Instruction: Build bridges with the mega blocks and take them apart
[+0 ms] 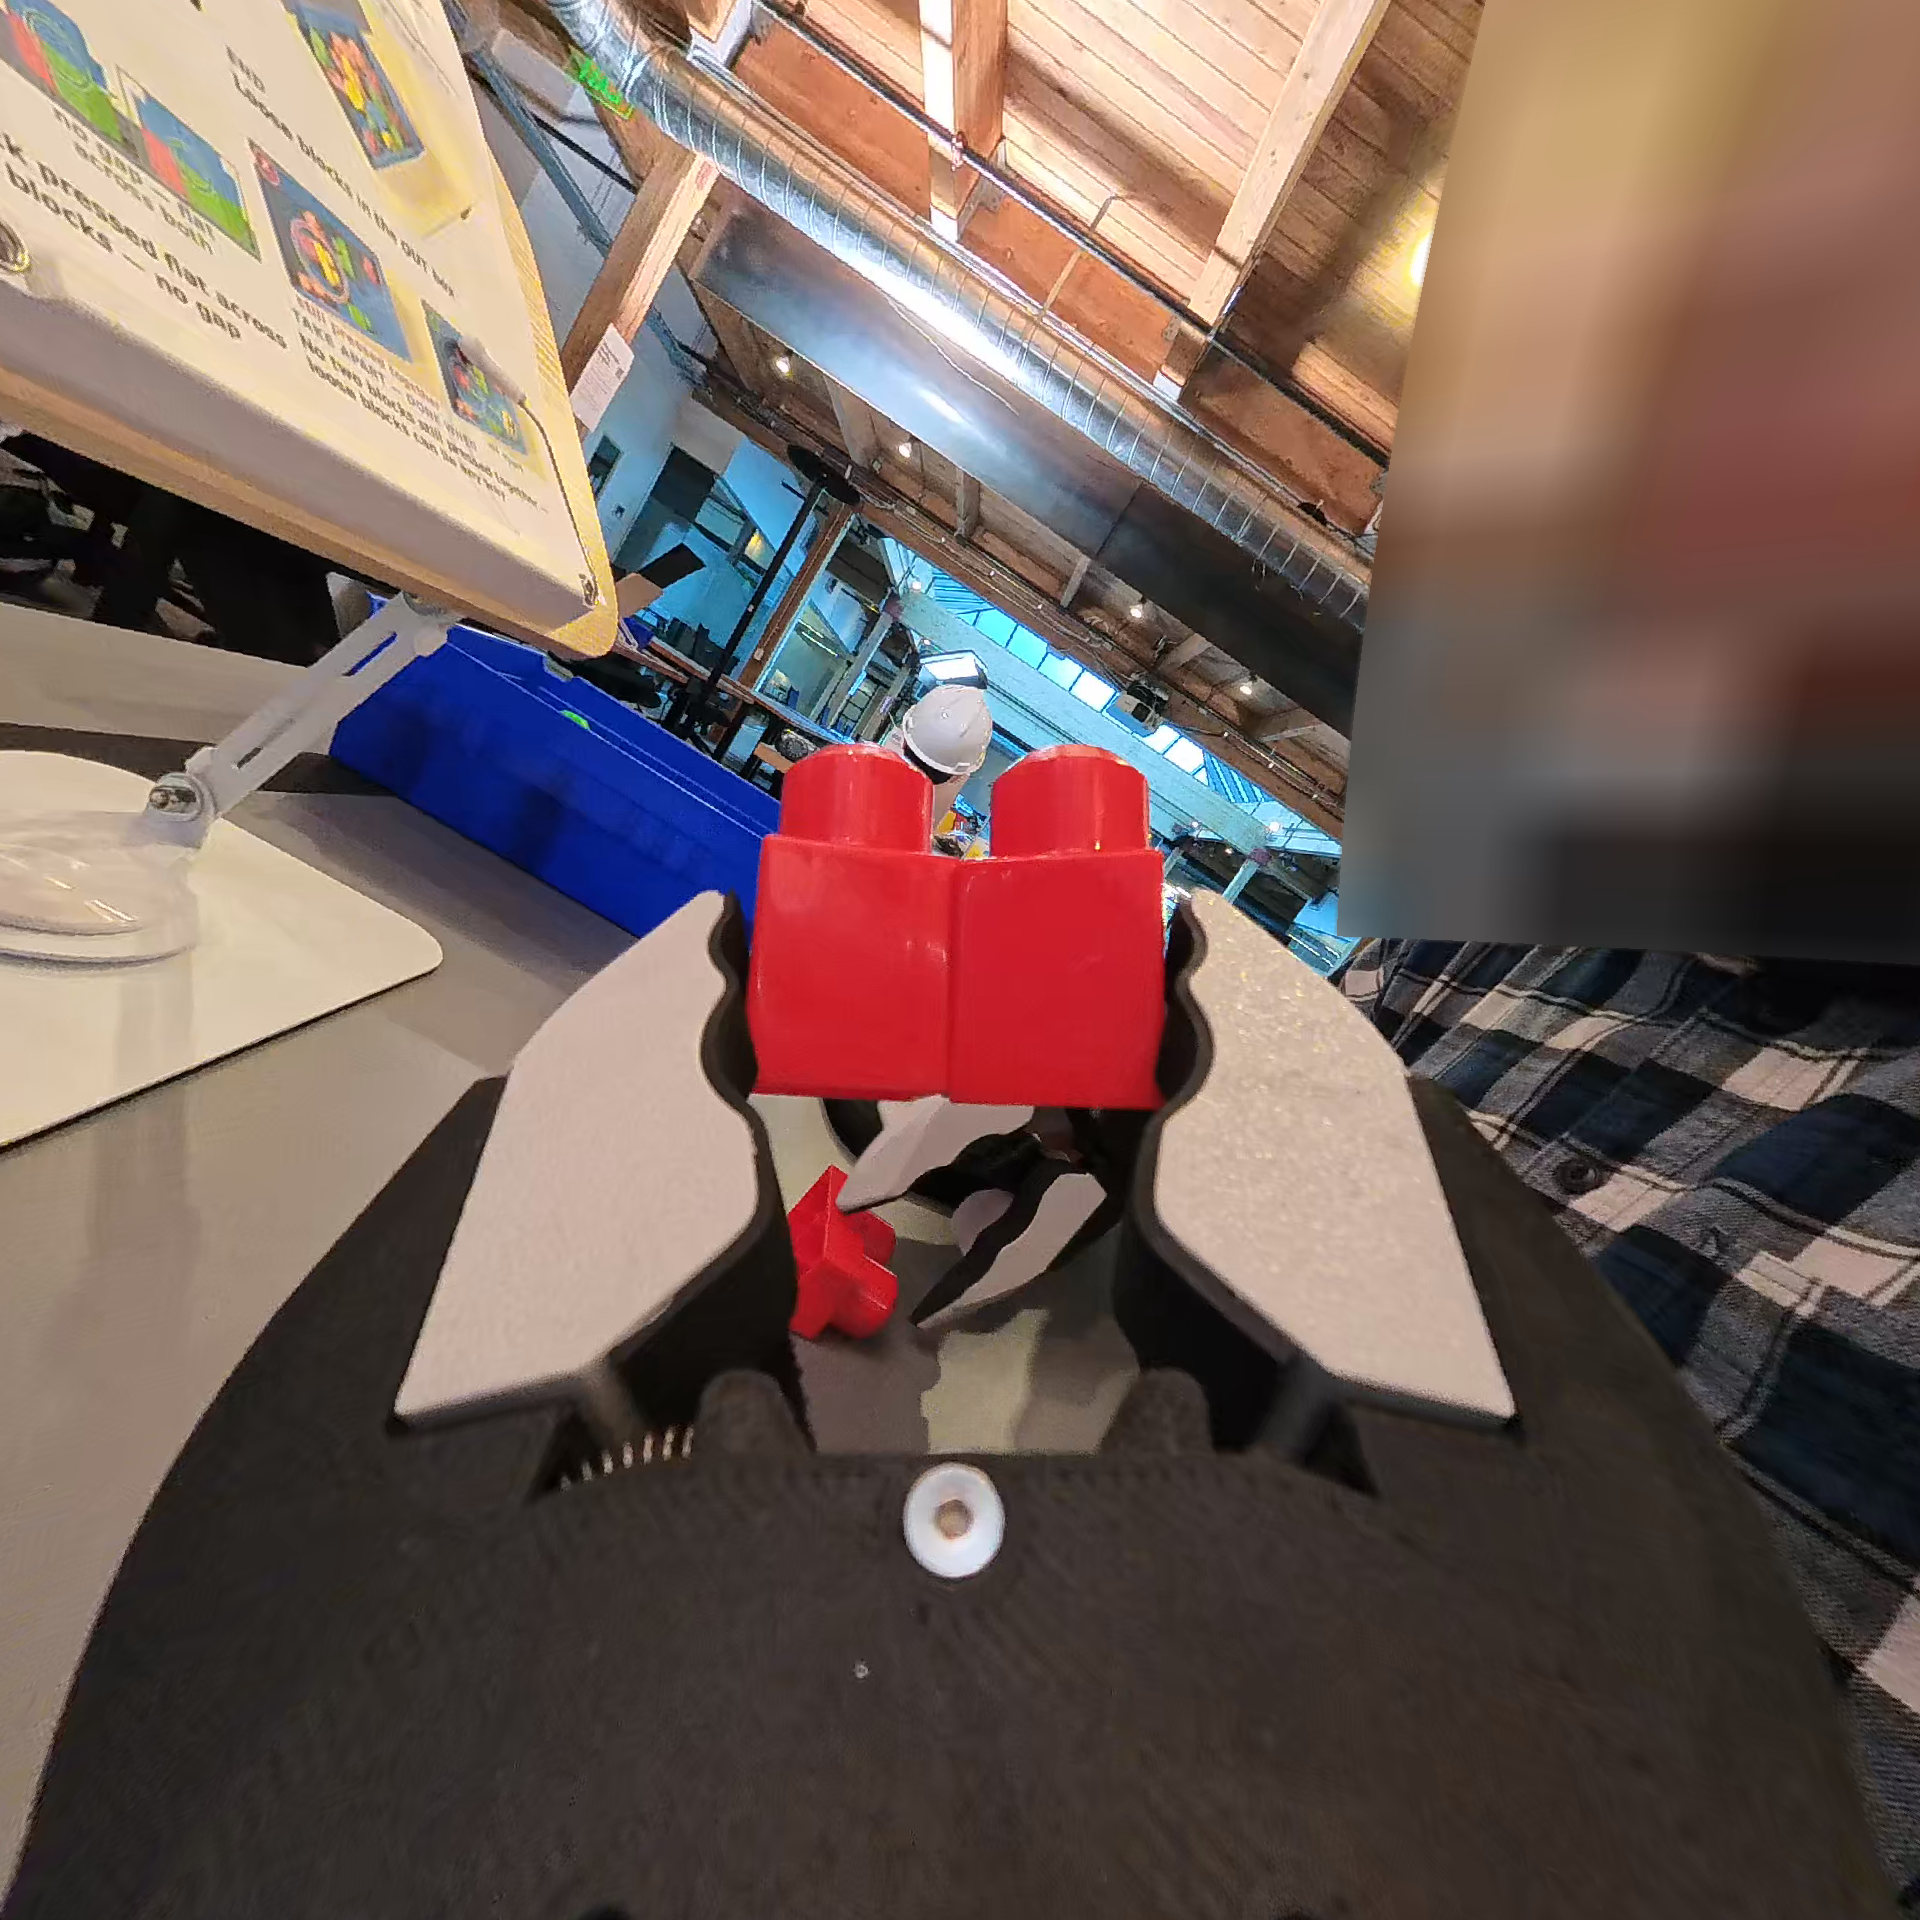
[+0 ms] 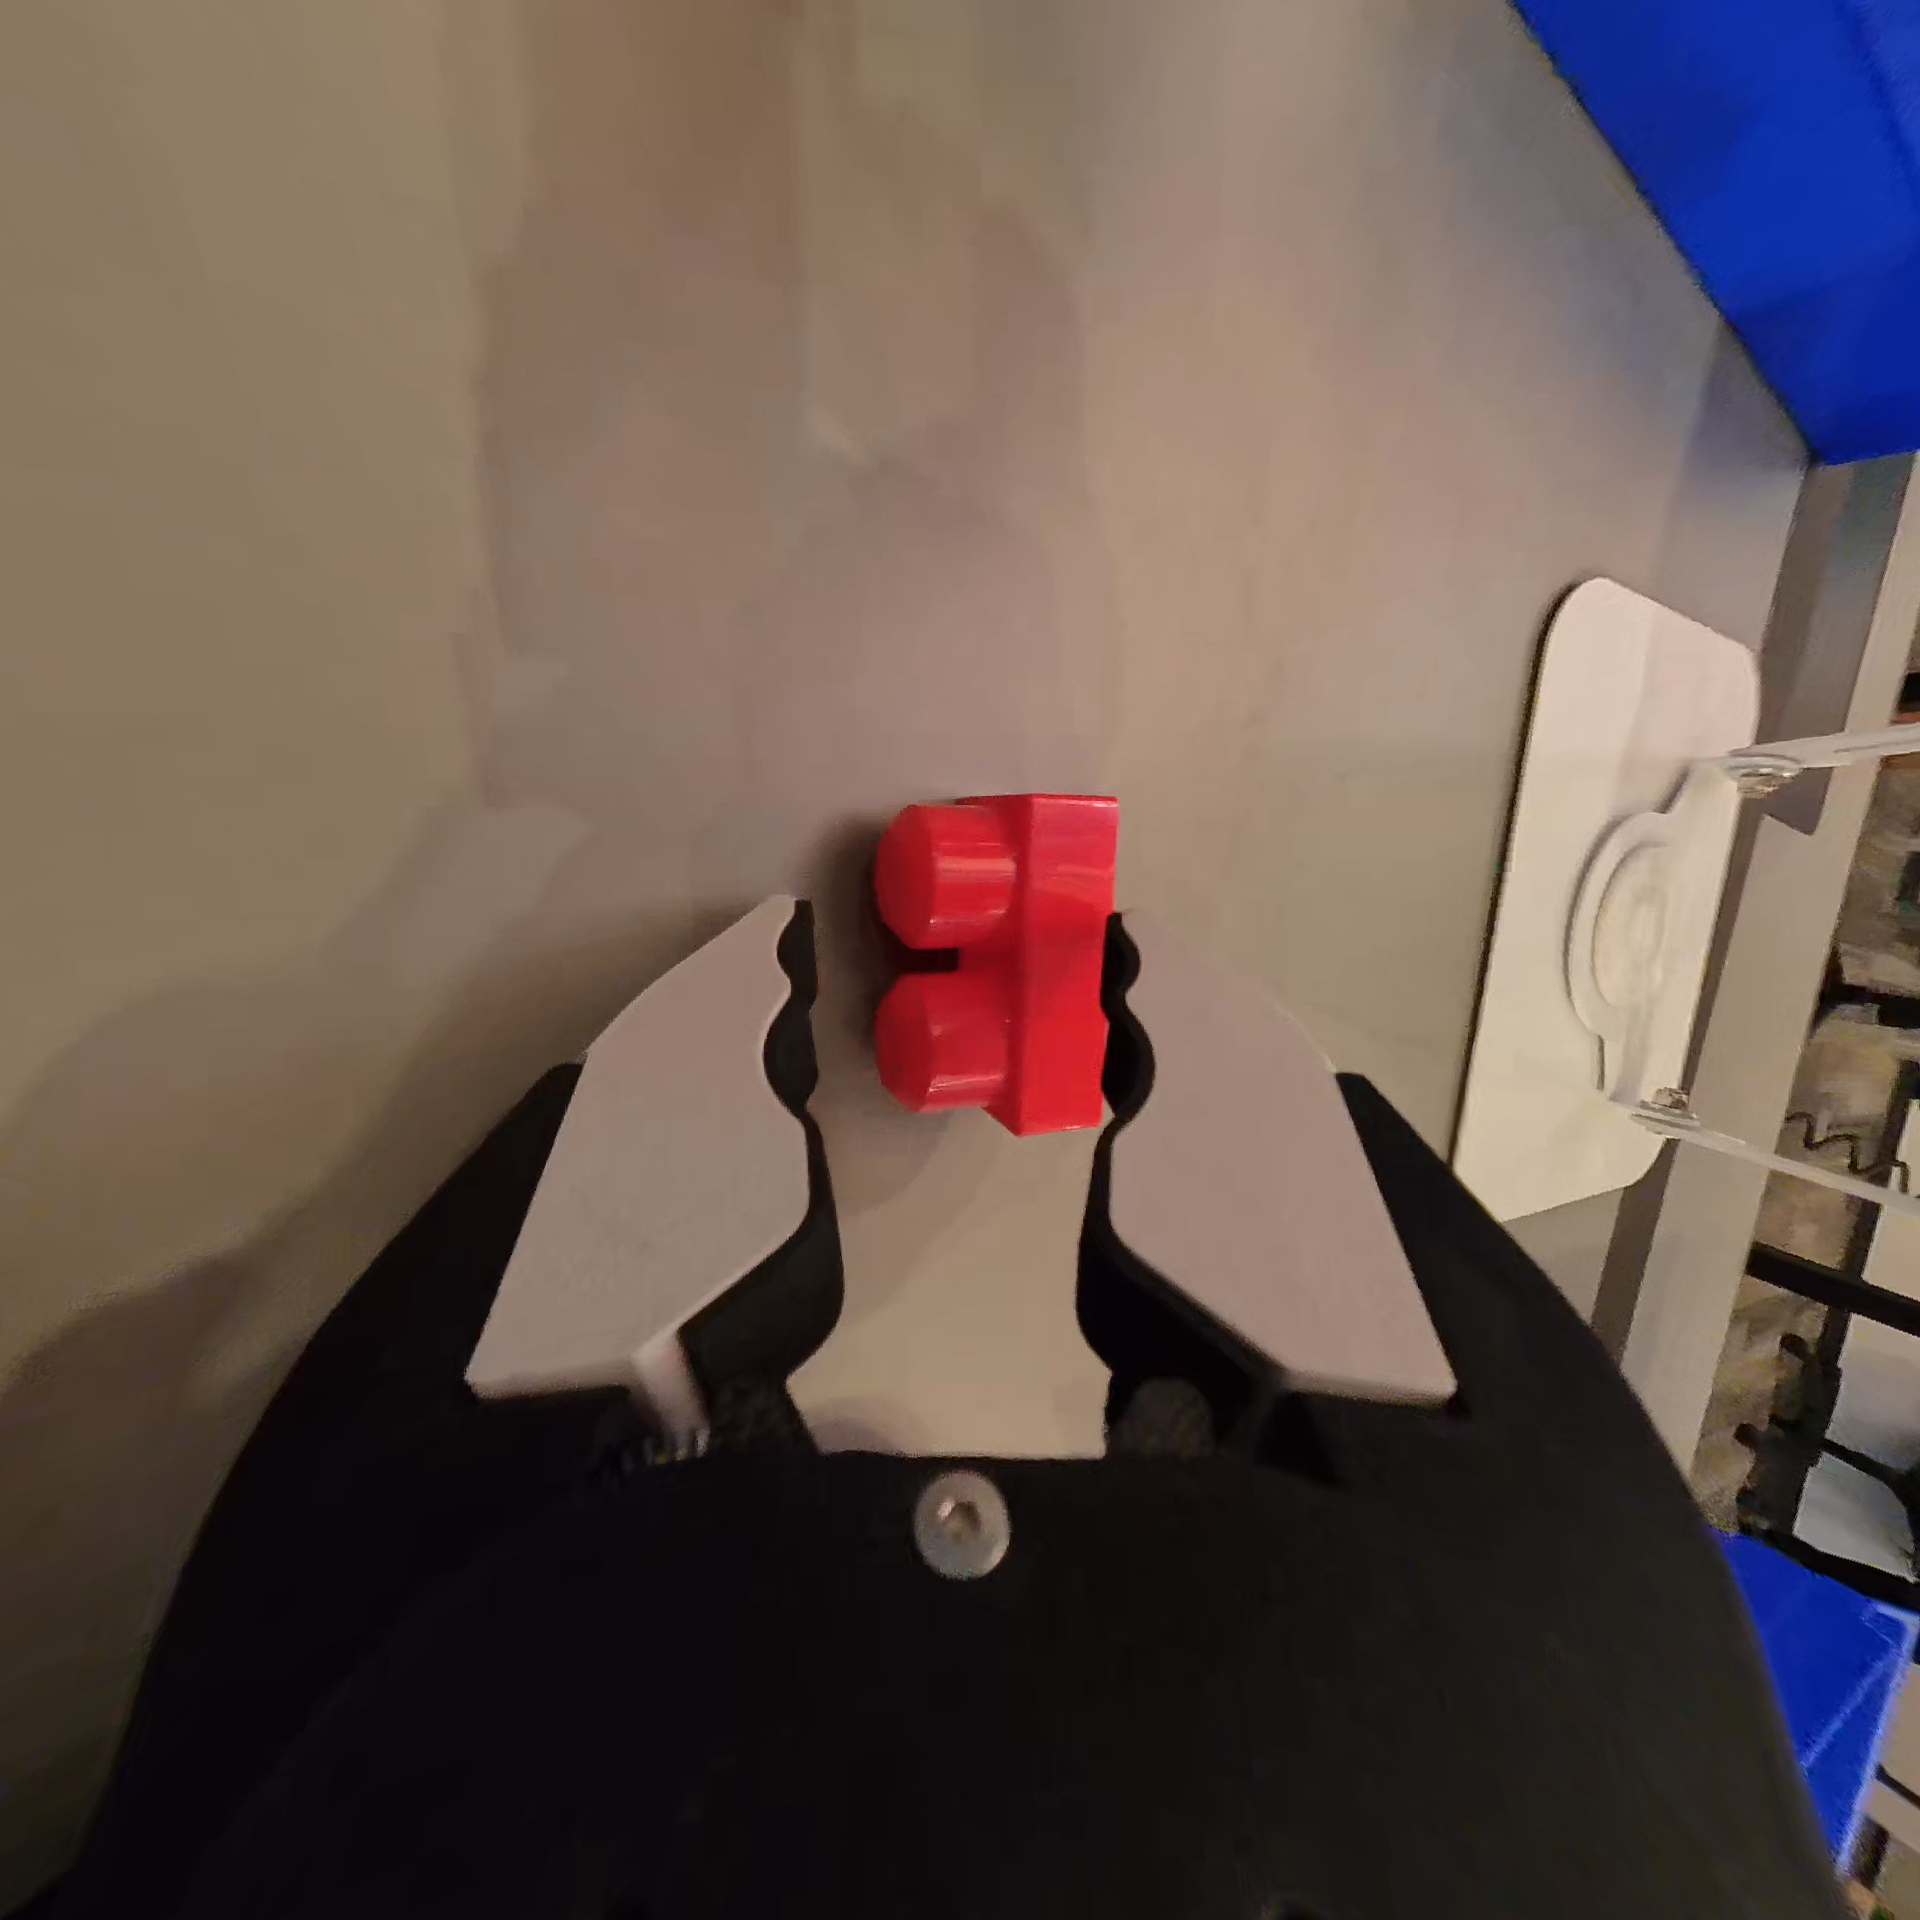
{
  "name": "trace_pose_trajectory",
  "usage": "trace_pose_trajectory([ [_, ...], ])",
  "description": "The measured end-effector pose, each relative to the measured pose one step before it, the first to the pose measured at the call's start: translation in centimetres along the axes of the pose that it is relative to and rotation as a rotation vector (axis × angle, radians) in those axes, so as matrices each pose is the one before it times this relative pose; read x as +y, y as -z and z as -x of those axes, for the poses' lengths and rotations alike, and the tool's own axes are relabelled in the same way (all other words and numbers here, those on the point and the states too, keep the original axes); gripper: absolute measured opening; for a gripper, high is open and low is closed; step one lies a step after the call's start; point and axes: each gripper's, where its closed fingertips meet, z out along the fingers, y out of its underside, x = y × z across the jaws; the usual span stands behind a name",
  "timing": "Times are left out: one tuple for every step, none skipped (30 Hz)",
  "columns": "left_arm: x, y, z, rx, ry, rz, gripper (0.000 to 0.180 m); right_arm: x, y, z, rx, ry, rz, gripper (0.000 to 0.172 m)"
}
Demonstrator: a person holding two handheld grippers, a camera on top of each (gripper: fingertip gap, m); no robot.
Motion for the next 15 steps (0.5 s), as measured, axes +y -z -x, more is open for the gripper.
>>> trace_pose_trajectory([
  [-0.002,-0.008,0.009,0.0007,0.0000,0.0005,0.075,0.205,-0.246,0.082,-0.0089,0.0023,0.0135,0.055],
  [0.011,-0.003,-0.004,0.0008,0.0004,0.0010,0.075,0.091,-0.197,-0.066,0.0054,0.0035,0.0034,0.056],
  [0.030,-0.006,0.015,-0.0007,-0.0005,0.0018,0.075,-0.014,-0.078,-0.105,0.0066,-0.0005,-0.0051,0.056],
  [0.040,-0.015,-0.004,-0.0005,-0.0011,0.0021,0.075,-0.046,-0.044,-0.084,0.0003,-0.0036,-0.0057,0.056],
  [0.008,0.002,-0.015,-0.0002,-0.0014,0.0010,0.075,-0.001,-0.063,-0.154,-0.0007,-0.0050,-0.0023,0.055],
  [-0.035,0.005,-0.021,0.0008,-0.0002,-0.0010,0.075,0.047,-0.136,-0.176,-0.0023,-0.0050,0.0014,0.057],
  [-0.019,-0.007,-0.008,0.0006,0.0005,-0.0004,0.075,0.061,-0.199,-0.112,-0.0108,-0.0064,0.0012,0.057],
  [0.002,0.003,0.002,0.0005,0.0001,0.0006,0.075,0.007,-0.182,0.182,-0.0390,-0.0127,-0.0034,0.049],
  [-0.052,0.010,-0.018,0.0017,0.0006,-0.0018,0.075,-0.062,-0.189,0.099,-0.0418,-0.0271,-0.0102,0.046],
  [-0.048,0.002,-0.016,0.0025,0.0017,-0.0025,0.075,-0.007,-0.162,-0.161,-0.0281,-0.0286,-0.0059,0.049],
  [-0.006,0.011,0.001,0.0011,0.0009,0.0000,0.075,0.237,-0.096,-0.513,0.0000,-0.0133,0.0123,0.049],
  [-0.009,0.017,-0.001,-0.0001,0.0000,-0.0002,0.075,0.375,-0.040,-0.570,0.0107,0.0062,0.0216,0.047],
  [-0.041,0.024,-0.020,0.0014,0.0009,-0.0017,0.075,0.284,-0.033,-0.273,-0.0035,0.0055,0.0143,0.045],
  [-0.018,0.025,-0.029,0.0023,0.0014,-0.0008,0.075,0.079,-0.029,0.058,-0.0265,-0.0105,0.0021,0.043],
  [0.008,0.008,0.000,0.0015,0.0004,0.0008,0.075,-0.029,-0.031,0.226,-0.0361,-0.0199,-0.0054,0.040],
])
